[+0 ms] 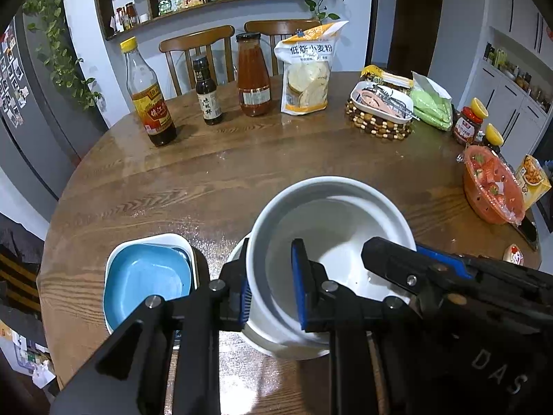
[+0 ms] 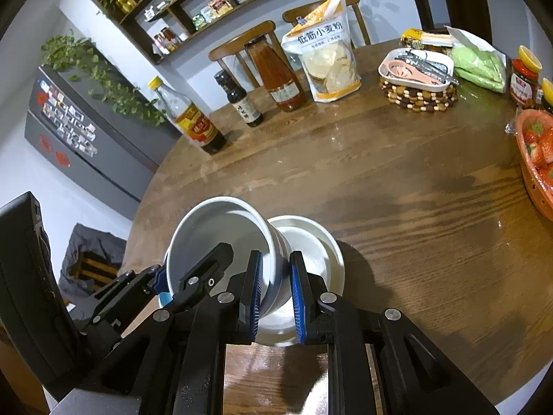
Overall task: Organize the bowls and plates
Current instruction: 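Lower the ramekin into the smaller white bowl with the left gripper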
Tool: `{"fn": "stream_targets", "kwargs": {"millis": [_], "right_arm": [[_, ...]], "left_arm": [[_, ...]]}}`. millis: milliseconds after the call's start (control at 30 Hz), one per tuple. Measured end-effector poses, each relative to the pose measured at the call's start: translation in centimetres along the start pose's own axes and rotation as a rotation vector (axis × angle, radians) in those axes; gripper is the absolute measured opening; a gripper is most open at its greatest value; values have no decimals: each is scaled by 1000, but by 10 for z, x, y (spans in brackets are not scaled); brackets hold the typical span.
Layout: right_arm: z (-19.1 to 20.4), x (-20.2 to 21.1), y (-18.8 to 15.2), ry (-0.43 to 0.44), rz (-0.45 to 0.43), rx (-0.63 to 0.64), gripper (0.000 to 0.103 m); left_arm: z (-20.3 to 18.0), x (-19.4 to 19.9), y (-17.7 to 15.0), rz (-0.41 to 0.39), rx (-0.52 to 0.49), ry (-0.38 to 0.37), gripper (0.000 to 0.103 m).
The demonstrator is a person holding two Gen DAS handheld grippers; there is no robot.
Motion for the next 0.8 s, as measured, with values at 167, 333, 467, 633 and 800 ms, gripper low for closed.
{"fn": "stream_targets", "kwargs": {"millis": [167, 333, 467, 633, 800], "right_arm": [[-1, -7, 0, -2, 19, 8, 18], [-3, -17, -1, -4, 44, 5, 18], [-3, -24, -2, -5, 61, -4, 18], [-1, -31, 0, -9, 81, -4, 18], [2, -39, 1, -8, 103, -5, 18]], "left_arm": [[2, -7, -2, 18, 7, 7, 19], [6, -17, -5, 53, 17, -3, 20], [10, -21, -7, 71, 24, -8, 21], [16, -30, -5, 106, 43, -34, 22], [22, -33, -5, 123, 54, -37, 22]]}}
Point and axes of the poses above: each gripper's, at about its wrist camera, not at the fingertips, and x roughly against the way its jaws point, z to its left, y to its top, the point moved 3 cm from there along -x, roughly the way its jaws point, and after that the axes turned 14 degrees about -y, right-handed, at the moved point
